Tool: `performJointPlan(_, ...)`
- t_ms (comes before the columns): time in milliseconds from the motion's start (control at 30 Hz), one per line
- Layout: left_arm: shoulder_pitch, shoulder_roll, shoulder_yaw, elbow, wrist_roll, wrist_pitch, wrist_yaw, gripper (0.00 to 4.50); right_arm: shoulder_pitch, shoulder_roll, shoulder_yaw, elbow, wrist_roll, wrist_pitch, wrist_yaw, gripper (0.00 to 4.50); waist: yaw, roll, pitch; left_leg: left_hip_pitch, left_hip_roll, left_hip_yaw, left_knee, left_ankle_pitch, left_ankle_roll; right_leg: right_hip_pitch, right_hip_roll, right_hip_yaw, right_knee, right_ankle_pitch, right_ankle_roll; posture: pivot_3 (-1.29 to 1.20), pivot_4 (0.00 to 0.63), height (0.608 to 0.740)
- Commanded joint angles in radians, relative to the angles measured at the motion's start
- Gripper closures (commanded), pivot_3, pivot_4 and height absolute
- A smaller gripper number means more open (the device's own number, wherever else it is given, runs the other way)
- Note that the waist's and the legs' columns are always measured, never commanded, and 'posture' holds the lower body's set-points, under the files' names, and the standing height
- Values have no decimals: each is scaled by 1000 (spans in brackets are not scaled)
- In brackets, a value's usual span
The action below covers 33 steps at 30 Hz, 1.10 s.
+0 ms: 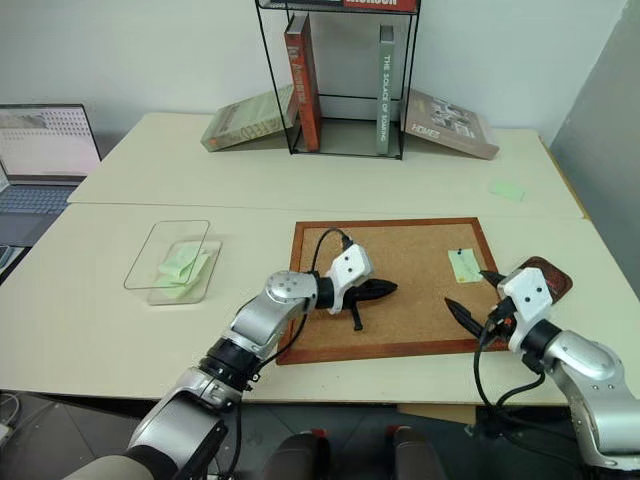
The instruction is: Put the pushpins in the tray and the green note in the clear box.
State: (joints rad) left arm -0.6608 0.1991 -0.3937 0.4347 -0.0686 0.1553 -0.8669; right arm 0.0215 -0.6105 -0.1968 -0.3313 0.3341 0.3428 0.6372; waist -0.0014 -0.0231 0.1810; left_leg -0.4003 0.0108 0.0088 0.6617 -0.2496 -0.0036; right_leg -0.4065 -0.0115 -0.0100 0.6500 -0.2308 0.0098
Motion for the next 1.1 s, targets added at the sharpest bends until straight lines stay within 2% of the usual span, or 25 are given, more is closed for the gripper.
performJointPlan(33, -22, -19, -17, 81, 33, -66, -33, 4496, -76, -23, 29, 66, -70, 20, -43, 0, 1, 0, 0, 0, 0, 0, 0, 0, 0, 0, 0, 0, 0, 0, 0, 0, 150, 740)
performJointPlan(167, -24, -30, -20, 153, 68, -121, -31, 4496, -195, -15, 43, 158, -44, 83, -28, 0, 2, 1, -1, 0, 0, 0, 0, 0, 0, 1, 0, 0, 0, 0, 0, 0, 150, 740)
performJointPlan(300, -23, -36, -8, 175, 76, -141, -34, 4496, -352, 36, 45, 293, -39, 154, -77, 0, 2, 1, -1, 1, -1, 1, 2, 1, 1, 1, 0, 0, 0, 2, 2, 0, 150, 740)
performJointPlan(500, -10, -37, 0, 157, 80, -140, -35, 4496, -496, 94, 85, 520, -110, 74, -123, 0, 4, 1, -2, 0, -1, 0, 1, 1, 1, 1, 0, 1, 0, 2, 2, 0, 150, 740)
performJointPlan(533, -7, -36, 0, 152, 80, -138, -35, 4500, -508, 98, 91, 552, -124, 55, -128, 366, 4, 1, -2, 0, -1, 1, 1, 1, 1, 1, 0, 1, 0, 2, 2, 0, 150, 740)
performJointPlan(633, 1, -33, 2, 142, 80, -134, -34, 4500, -532, 104, 93, 620, -144, 21, -138, 758, 3, 1, -2, 0, -2, 1, 1, 1, 2, 1, -1, 1, 0, 2, 2, 0, 150, 740)
performJointPlan(667, 5, -31, 2, 137, 80, -131, -33, 4500, -537, 105, 91, 636, -147, 13, -139, 1065, 3, 1, -2, 0, -2, 1, 1, 1, 2, 1, -1, 1, 0, 2, 2, 0, 150, 740)
performJointPlan(967, 16, -32, 6, 119, 87, -117, -31, 4500, -576, 116, 103, 750, -174, -39, -128, 2836, -1, 2, -2, 1, -1, 1, 1, 1, 2, 1, 0, 1, 1, 2, 2, 0, 150, 740)
performJointPlan(1067, 15, -34, 5, 116, 89, -115, -33, 4500, -591, 128, 108, 775, -183, -52, -132, 3303, -1, 2, -2, 1, -1, 1, 1, 1, 2, 1, 0, 1, 1, 2, 2, 0, 150, 740)
performJointPlan(1100, 15, -33, 5, 115, 90, -114, -35, 4500, -596, 132, 110, 782, -188, -55, -136, 3616, -1, 2, -2, 1, -1, 1, 1, 1, 2, 1, 0, 1, 1, 2, 2, 0, 150, 740)
